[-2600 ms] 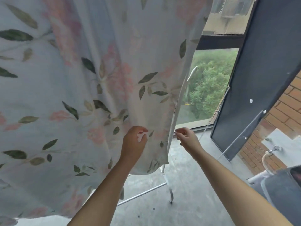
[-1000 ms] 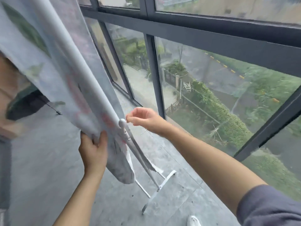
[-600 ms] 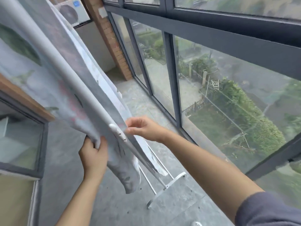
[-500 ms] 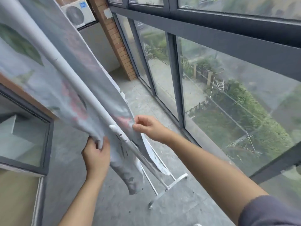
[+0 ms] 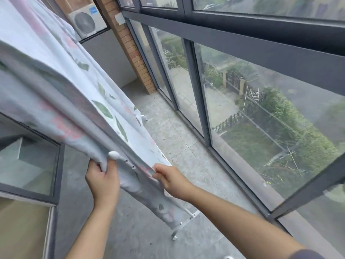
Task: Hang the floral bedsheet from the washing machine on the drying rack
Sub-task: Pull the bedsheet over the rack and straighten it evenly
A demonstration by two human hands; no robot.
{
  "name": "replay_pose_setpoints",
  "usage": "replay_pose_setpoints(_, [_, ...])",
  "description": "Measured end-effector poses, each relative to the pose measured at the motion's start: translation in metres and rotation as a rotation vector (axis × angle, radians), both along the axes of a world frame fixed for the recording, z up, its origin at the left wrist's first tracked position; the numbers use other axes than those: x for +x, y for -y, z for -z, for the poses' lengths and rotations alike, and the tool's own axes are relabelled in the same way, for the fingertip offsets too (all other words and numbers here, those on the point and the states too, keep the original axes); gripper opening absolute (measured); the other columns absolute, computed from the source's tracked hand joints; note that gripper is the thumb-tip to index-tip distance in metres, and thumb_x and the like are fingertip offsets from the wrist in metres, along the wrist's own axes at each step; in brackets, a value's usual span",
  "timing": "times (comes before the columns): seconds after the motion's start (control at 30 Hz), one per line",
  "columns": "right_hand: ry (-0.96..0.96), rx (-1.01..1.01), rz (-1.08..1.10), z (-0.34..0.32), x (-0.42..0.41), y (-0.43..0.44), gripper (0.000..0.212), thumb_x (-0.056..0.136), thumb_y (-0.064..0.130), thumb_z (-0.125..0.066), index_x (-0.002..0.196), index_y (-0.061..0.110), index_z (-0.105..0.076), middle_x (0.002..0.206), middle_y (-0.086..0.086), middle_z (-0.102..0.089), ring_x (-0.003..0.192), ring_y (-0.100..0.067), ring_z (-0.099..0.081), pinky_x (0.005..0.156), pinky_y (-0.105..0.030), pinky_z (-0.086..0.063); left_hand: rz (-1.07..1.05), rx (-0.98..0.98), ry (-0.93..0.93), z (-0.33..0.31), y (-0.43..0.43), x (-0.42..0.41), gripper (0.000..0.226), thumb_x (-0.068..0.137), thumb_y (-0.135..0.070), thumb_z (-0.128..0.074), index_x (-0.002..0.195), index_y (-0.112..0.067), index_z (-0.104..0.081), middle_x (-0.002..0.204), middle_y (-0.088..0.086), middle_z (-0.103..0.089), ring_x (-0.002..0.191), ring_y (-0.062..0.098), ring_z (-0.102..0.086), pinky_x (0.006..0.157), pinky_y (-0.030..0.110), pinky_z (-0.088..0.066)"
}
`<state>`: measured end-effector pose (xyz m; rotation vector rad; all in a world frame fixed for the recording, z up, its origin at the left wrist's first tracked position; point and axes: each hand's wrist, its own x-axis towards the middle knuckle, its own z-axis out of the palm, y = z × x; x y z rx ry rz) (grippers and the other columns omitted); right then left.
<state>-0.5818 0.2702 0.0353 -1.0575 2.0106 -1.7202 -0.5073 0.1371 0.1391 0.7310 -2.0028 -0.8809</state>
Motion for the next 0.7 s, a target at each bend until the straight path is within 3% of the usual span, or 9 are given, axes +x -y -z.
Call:
replay_pose_setpoints(0.13, [0.009, 0.042, -0.002, 0.011, 0.001, -0.001, 0.025, 0.094, 0.007, -0.048, 0.073, 0.017, -0.040, 0.068, -0.006, -0.041, 0.061, -0.005, -0.033, 0.058, -0.015, -0.028, 0.006, -0.011, -0.040, -0.003, 0.005, 0.001, 0.012, 0.086, -0.014, -0.057, 0.083, -0.003, -0.053, 0.078, 0.005, -0.054, 0.063, -0.015, -0.050, 0.060, 0.005, -0.035])
replay_pose_setpoints(0.3, [0.018, 0.096, 0.003, 0.010, -0.011, 0.000, 0.038, 0.093, 0.007, -0.049, 0.065, 0.029, -0.036, 0.060, 0.010, -0.037, 0.060, -0.005, -0.035, 0.059, -0.018, -0.030, 0.033, -0.027, -0.040, -0.005, 0.006, 0.004, 0.022, 0.090, -0.020, -0.062, 0.084, -0.001, -0.054, 0.079, 0.008, -0.058, 0.065, -0.008, -0.052, 0.061, 0.006, -0.036])
replay_pose_setpoints(0.37, [0.024, 0.096, -0.015, 0.004, -0.018, -0.001, 0.036, 0.091, 0.008, -0.050, 0.064, 0.027, -0.037, 0.061, 0.010, -0.038, 0.060, -0.004, -0.035, 0.060, -0.021, -0.031, 0.087, -0.025, -0.058, -0.006, 0.002, 0.005, 0.034, 0.085, -0.033, -0.059, 0.079, 0.000, -0.052, 0.070, -0.001, -0.057, 0.063, -0.003, -0.050, 0.059, 0.008, -0.036])
replay_pose_setpoints(0.43, [0.069, 0.080, -0.038, -0.005, -0.024, -0.001, 0.026, 0.089, 0.012, -0.053, 0.067, 0.021, -0.040, 0.065, 0.010, -0.041, 0.063, -0.004, -0.038, 0.062, -0.024, -0.034, 0.156, -0.007, -0.084, -0.009, 0.001, 0.005, 0.035, 0.077, -0.043, -0.055, 0.078, -0.008, -0.052, 0.065, -0.016, -0.057, 0.064, -0.010, -0.053, 0.059, 0.007, -0.038])
replay_pose_setpoints(0.5, [0.098, 0.051, -0.032, -0.024, -0.031, 0.000, 0.022, 0.088, 0.018, -0.058, 0.072, 0.020, -0.044, 0.069, 0.014, -0.042, 0.067, -0.004, -0.042, 0.064, -0.024, -0.037, 0.185, 0.025, -0.155, -0.018, 0.004, 0.006, 0.036, 0.072, -0.046, -0.055, 0.090, -0.015, -0.054, 0.080, -0.021, -0.061, 0.078, -0.018, -0.056, 0.069, 0.005, -0.042])
replay_pose_setpoints(0.6, [0.077, -0.068, -0.028, -0.068, -0.040, 0.004, 0.004, 0.087, 0.019, -0.057, 0.089, 0.016, -0.056, 0.081, 0.012, -0.052, 0.075, -0.004, -0.049, 0.067, -0.022, -0.041, 0.210, 0.015, -0.267, -0.037, 0.010, 0.000, 0.045, 0.075, -0.044, -0.057, 0.106, -0.012, -0.056, 0.098, -0.008, -0.063, 0.093, -0.014, -0.058, 0.082, 0.012, -0.046])
replay_pose_setpoints(0.7, [0.032, -0.181, 0.002, -0.118, -0.047, 0.013, 0.008, 0.091, 0.014, -0.056, 0.098, 0.016, -0.059, 0.087, 0.008, -0.056, 0.079, -0.008, -0.051, 0.070, -0.030, -0.044, 0.241, -0.063, -0.375, -0.060, 0.016, -0.007, 0.040, 0.079, -0.034, -0.058, 0.113, -0.013, -0.053, 0.099, -0.029, -0.063, 0.098, -0.015, -0.056, 0.085, 0.009, -0.042])
